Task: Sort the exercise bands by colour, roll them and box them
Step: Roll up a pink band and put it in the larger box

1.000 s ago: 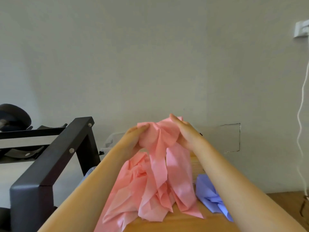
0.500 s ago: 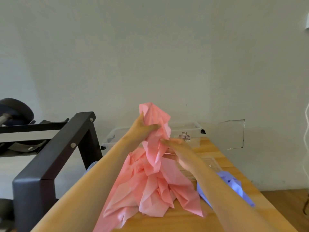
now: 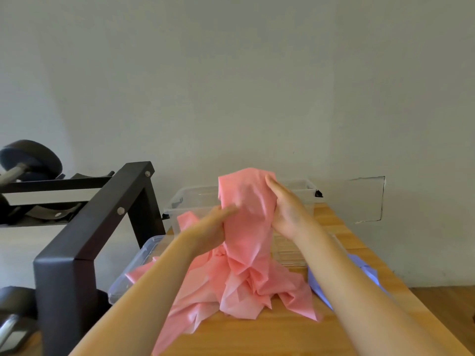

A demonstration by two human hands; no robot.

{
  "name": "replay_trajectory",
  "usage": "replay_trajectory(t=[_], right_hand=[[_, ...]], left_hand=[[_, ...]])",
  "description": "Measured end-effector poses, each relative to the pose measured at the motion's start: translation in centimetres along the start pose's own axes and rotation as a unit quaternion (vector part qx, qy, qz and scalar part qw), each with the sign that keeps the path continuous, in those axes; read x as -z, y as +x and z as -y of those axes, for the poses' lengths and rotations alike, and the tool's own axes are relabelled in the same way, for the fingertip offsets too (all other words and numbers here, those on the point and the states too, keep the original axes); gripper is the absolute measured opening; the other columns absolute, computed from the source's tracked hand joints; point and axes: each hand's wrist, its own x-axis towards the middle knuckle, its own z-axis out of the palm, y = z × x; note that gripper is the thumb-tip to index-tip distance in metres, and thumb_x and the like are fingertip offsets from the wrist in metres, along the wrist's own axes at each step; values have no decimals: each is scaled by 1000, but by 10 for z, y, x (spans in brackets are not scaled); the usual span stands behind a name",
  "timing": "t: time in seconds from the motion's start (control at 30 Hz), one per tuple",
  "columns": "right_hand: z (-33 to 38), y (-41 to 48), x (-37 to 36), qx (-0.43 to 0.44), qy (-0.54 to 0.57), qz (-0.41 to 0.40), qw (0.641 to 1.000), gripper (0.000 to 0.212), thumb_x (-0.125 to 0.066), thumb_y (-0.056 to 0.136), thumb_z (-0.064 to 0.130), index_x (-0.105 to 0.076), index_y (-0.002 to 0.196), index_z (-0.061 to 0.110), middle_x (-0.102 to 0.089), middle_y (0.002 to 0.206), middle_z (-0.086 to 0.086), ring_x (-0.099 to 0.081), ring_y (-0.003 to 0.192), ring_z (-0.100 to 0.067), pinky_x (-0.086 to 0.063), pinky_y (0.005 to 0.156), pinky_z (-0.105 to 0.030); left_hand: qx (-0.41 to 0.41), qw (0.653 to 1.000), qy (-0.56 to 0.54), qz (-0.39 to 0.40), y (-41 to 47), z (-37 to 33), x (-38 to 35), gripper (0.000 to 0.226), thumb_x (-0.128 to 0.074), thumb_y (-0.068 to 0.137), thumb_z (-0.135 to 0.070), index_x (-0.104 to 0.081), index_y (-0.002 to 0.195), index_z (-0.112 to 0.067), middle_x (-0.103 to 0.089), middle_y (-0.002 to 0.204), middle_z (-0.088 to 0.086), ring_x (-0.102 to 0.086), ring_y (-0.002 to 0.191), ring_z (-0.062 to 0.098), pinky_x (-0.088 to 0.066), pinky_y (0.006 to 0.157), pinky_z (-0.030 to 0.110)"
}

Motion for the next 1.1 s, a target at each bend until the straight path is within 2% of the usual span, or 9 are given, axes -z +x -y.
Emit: replay_trajectory(t=[0.1,0.23,0.4,0.6,0.7,0.8,0.9,1.0,1.1], right_hand=[[-1,2,-3,-8,29,-17,999,27,-48,101,28,-67,106,9,-74,91,-5,-70,81,-15,-56,78,-29],[-7,9,-4,12,51,-81,995,34,-52,99,29,-61,125,8,-70,114,-6,-66,102,-17,-50,96,-30],[-17,11,-7,13,47,-74,996,32,-43,102,37,-65,103,13,-75,86,-1,-71,79,-12,-55,68,-25],[-56,14,-9,-53,-33,-50,997,63,-59,79,56,-64,118,7,-65,107,-16,-62,95,-25,-44,90,-37],[-70,27,1,-35,-13,-38,999,75,-67,71,57,-62,122,3,-69,110,-19,-66,101,-27,-51,93,-40],[-77,45,10,-19,-25,-27,999,80,-69,73,58,-58,128,1,-65,120,-23,-60,116,-33,-43,105,-44],[-75,65,20,-4,-44,23,999,71,-60,90,49,-50,135,-5,-54,128,-33,-51,124,-40,-31,113,-51],[-64,63,25,-12,-72,11,997,35,-54,97,24,-60,120,-2,-71,106,-20,-68,100,-23,-54,87,-29],[-61,54,32,6,-125,16,992,24,-56,92,16,-66,103,-3,-74,81,-9,-69,73,-13,-52,61,-18]], left_hand=[[6,1000,13,-20,0,20,8,48,-79,79,-29,-65,120,-7,-71,116,8,-64,114,27,-52,93,35],[-4,999,18,-40,-4,32,26,36,-70,85,-18,-66,115,0,-72,110,14,-69,104,29,-55,80,29],[-18,995,-52,-84,0,39,41,43,-71,76,-22,-65,112,1,-73,105,14,-69,98,28,-57,80,35],[-52,980,-158,-109,16,34,45,13,-57,94,-12,-67,98,-5,-74,85,7,-69,79,16,-56,65,25],[-55,980,-168,-89,31,40,50,23,-54,96,-10,-65,110,4,-71,101,16,-66,92,23,-56,78,29],[-58,986,-149,-57,51,39,58,25,-50,96,-5,-61,118,3,-71,97,15,-68,84,22,-57,70,28],[-55,991,-115,-50,76,23,67,30,-52,93,3,-61,120,-5,-71,97,11,-68,78,20,-54,63,29],[-52,988,-131,-56,88,8,61,37,-61,88,2,-59,122,-10,-71,100,11,-67,86,26,-54,66,34],[-55,985,-148,-65,86,0,48,31,-59,90,2,-59,119,-8,-70,97,14,-69,80,24,-58,65,33]])
